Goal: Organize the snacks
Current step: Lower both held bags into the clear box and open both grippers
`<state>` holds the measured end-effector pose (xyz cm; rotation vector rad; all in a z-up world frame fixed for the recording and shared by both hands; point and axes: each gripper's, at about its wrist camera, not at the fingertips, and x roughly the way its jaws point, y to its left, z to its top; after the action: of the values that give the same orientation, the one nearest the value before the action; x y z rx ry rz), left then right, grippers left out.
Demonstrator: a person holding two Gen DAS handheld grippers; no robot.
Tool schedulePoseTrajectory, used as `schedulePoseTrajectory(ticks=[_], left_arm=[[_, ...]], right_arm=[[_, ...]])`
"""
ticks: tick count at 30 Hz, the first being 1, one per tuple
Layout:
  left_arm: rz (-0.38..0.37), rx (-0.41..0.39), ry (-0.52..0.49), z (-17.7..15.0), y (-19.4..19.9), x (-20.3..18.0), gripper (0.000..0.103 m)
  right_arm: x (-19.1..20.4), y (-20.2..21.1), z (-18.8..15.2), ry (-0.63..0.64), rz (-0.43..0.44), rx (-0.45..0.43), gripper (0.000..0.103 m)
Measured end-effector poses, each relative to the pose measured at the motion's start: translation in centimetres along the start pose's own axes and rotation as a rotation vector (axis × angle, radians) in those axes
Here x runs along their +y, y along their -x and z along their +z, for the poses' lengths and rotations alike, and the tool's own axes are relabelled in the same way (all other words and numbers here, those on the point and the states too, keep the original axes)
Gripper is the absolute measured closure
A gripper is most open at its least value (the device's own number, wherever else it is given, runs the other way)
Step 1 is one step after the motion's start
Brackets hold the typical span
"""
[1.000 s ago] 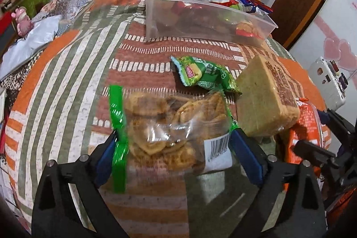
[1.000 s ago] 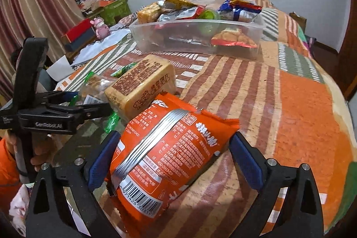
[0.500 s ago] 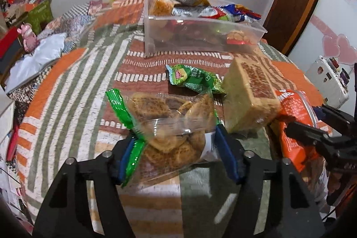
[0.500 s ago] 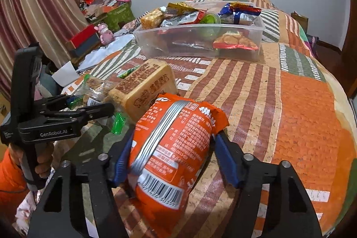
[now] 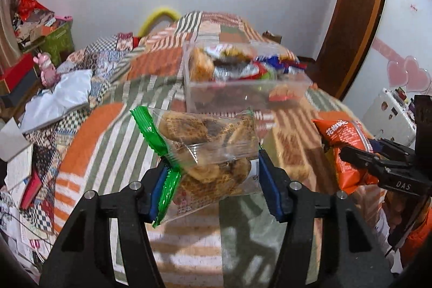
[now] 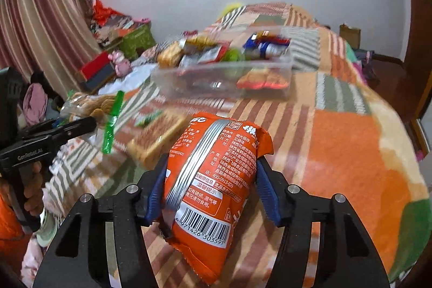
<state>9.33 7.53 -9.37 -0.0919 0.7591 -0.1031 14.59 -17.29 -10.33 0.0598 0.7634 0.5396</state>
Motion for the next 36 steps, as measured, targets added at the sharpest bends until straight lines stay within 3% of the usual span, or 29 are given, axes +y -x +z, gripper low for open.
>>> schedulePoseTrajectory(ticks=[7, 17, 28, 36], left_arm=[[0.005, -0.052, -0.036, 3.9, -0.5, -1.3, 0.043], [-0.013, -0.051, -0.040, 9.5, -5.7, -1.6, 0.044], [-0.018, 0.009, -0.053, 12.6, -13.6, -1.8, 0.043], [-0.001, 0.009, -0.124, 12.3, -16.1, -3.0, 0.042]], right_arm=[[-1.0, 1.0, 4.4, 0.020, -0.035, -0.101, 0.046], [-1.6, -2.3, 10.4, 0.058, -0.065, -0.157, 0.046], [-2.5, -9.4, 13.5, 0.127, -0.109, -0.080, 0.046], [-1.5, -12.1, 12.4, 0.248, -0.137, -0.052, 0.045]])
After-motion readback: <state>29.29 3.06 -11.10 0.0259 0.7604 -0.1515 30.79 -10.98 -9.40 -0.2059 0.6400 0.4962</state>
